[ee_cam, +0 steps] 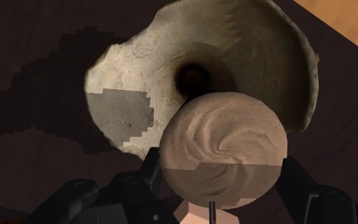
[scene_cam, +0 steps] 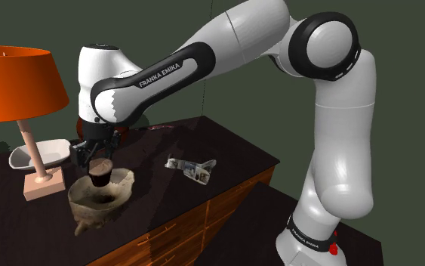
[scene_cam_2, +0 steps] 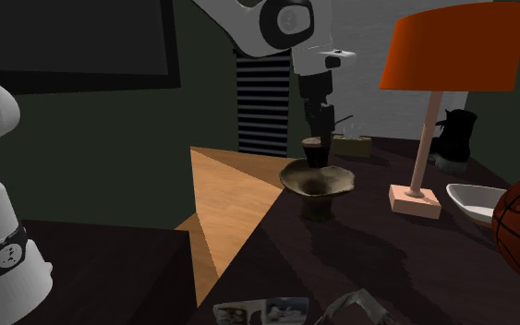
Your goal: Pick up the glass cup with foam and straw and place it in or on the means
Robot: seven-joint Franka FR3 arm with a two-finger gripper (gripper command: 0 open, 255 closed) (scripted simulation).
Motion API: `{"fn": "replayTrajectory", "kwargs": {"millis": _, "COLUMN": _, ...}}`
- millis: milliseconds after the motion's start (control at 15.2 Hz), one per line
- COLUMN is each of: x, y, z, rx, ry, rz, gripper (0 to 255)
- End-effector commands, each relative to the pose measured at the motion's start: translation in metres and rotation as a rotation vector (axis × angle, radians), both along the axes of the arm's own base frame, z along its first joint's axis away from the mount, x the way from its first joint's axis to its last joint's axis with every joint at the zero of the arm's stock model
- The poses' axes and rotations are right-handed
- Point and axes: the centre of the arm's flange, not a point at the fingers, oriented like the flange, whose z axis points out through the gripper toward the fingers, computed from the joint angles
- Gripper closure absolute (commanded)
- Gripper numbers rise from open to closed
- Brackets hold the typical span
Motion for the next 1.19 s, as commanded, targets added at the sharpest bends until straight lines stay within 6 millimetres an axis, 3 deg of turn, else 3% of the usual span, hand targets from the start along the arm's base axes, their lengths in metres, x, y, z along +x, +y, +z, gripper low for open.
{"fn": "replayTrajectory", "kwargs": {"millis": 0, "x": 0.0, "y": 0.0, "z": 0.0, "rx": 0.0, "ry": 0.0, "rz": 0.0, "gripper": 255}}
{"fn": "replayTrajectory", "kwargs": {"millis": 66, "x": 0.0, "y": 0.0, "z": 0.0, "rx": 0.0, "ry": 0.0, "rz": 0.0, "gripper": 255}}
{"fn": "replayTrajectory", "kwargs": {"millis": 132, "x": 0.0, "y": 0.0, "z": 0.0, "rx": 0.0, "ry": 0.0, "rz": 0.0, "gripper": 0}}
{"fn": "replayTrajectory", "kwargs": {"millis": 462, "x": 0.0, "y": 0.0, "z": 0.0, "rx": 0.0, "ry": 0.0, "rz": 0.0, "gripper": 0}}
{"fn": "replayTrajectory", "kwargs": {"millis": 726, "x": -0.009, "y": -0.005, "z": 0.049, "rx": 0.0, "ry": 0.0, "rz": 0.0, "gripper": 0}}
{"fn": "replayTrajectory", "kwargs": {"millis": 1122, "x": -0.009, "y": -0.005, "z": 0.049, "rx": 0.0, "ry": 0.0, "rz": 0.0, "gripper": 0}}
